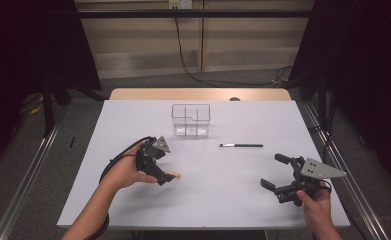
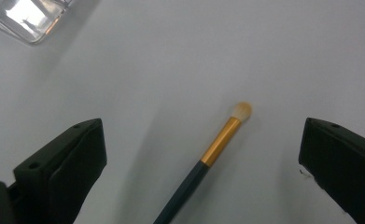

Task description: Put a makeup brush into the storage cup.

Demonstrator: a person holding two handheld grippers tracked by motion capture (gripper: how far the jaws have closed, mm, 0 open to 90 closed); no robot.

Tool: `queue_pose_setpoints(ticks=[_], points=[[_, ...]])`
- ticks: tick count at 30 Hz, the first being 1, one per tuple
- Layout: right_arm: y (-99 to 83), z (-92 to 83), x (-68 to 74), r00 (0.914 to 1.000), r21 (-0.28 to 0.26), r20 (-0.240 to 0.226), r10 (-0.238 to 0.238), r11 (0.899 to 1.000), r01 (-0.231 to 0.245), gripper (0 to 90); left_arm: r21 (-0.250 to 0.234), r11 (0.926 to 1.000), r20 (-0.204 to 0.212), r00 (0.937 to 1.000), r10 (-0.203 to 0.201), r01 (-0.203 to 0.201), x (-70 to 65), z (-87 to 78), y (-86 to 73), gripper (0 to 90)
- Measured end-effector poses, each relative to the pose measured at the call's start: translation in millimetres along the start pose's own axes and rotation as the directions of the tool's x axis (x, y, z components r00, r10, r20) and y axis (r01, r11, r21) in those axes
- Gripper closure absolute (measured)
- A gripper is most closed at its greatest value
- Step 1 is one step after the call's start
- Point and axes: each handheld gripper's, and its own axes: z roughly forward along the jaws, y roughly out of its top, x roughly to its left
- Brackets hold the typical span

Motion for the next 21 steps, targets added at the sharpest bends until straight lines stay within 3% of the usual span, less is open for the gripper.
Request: queue_pose_setpoints(ticks=[12, 21], points=[[0.1, -0.1, 0.1, 1.0, 0.002, 0.001, -0.002, 1.0, 0.002, 0.0, 0.064, 0.997, -0.001, 0.999, 0.044, -0.044, -0.9, 0.0, 4.3, 5.8], [0.0, -0.7, 0.0, 1.0, 0.005, 0.002, -0.001, 1.0, 0.001, 0.0, 0.13, 0.9879, 0.011, 0.9965, 0.083, -0.083, -2.2, 3.7, 5.9, 12.5]])
